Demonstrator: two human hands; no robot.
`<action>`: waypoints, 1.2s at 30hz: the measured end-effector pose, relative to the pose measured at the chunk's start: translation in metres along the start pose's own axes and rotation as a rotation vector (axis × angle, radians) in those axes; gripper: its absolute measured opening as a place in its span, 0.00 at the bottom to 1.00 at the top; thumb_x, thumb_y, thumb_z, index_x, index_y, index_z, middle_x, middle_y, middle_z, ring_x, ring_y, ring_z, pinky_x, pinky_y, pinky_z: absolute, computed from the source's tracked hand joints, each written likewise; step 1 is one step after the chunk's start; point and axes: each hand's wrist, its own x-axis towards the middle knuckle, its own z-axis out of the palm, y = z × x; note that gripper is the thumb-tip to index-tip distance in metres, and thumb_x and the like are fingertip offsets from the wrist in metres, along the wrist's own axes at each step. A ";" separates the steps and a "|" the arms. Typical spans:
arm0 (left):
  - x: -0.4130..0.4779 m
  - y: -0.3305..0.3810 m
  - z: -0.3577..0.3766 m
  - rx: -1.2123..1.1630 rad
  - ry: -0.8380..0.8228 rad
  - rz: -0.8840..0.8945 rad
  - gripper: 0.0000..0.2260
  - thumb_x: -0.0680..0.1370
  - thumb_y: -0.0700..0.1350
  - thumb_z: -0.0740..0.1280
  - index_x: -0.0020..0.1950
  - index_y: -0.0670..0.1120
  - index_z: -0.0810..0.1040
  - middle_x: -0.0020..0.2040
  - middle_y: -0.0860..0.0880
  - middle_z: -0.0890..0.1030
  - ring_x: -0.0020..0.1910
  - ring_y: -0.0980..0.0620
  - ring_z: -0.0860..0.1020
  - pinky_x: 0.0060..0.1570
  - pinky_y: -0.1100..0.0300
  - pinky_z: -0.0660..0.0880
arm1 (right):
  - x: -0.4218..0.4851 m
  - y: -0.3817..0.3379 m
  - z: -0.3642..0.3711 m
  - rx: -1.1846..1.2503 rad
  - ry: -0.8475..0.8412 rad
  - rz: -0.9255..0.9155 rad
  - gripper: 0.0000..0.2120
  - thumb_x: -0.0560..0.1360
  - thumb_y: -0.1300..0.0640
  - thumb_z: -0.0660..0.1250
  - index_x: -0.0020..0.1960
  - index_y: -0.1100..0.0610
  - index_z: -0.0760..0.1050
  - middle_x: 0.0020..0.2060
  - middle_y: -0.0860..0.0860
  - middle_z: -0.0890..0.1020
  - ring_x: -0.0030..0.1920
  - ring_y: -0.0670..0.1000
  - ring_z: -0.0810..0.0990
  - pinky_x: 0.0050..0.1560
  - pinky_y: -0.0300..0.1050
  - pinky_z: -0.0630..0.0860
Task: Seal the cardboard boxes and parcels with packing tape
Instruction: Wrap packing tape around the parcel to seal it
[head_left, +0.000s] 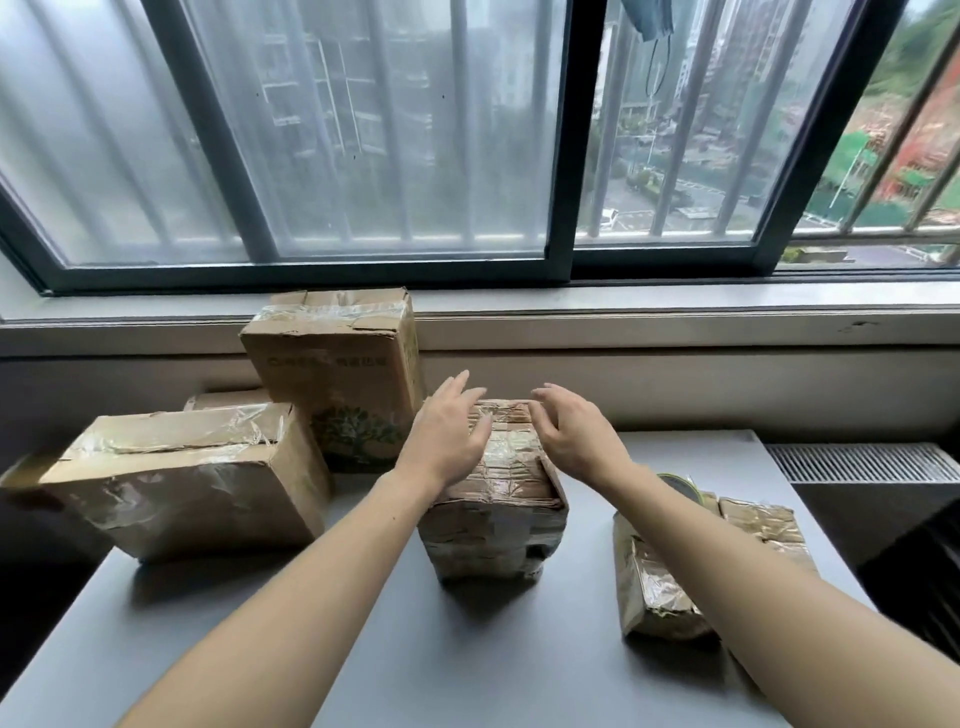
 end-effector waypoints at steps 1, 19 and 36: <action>-0.001 0.008 0.004 -0.015 0.019 0.045 0.20 0.82 0.49 0.62 0.73 0.44 0.71 0.78 0.45 0.63 0.78 0.49 0.58 0.77 0.50 0.55 | -0.005 0.003 -0.003 0.017 0.046 0.005 0.17 0.83 0.52 0.60 0.66 0.60 0.77 0.64 0.55 0.80 0.67 0.53 0.75 0.66 0.43 0.67; 0.018 0.102 0.125 0.186 -0.196 0.267 0.10 0.79 0.47 0.64 0.54 0.45 0.82 0.62 0.48 0.78 0.60 0.46 0.76 0.61 0.49 0.72 | -0.069 0.148 -0.019 -0.024 0.026 0.358 0.09 0.79 0.57 0.63 0.54 0.59 0.79 0.51 0.57 0.83 0.55 0.58 0.79 0.52 0.47 0.72; 0.048 0.117 0.097 0.143 -0.359 0.009 0.29 0.81 0.44 0.65 0.79 0.43 0.58 0.77 0.45 0.62 0.76 0.48 0.61 0.74 0.61 0.55 | -0.031 0.148 -0.023 0.278 -0.008 0.168 0.06 0.76 0.61 0.68 0.52 0.58 0.79 0.46 0.52 0.84 0.47 0.55 0.80 0.49 0.46 0.74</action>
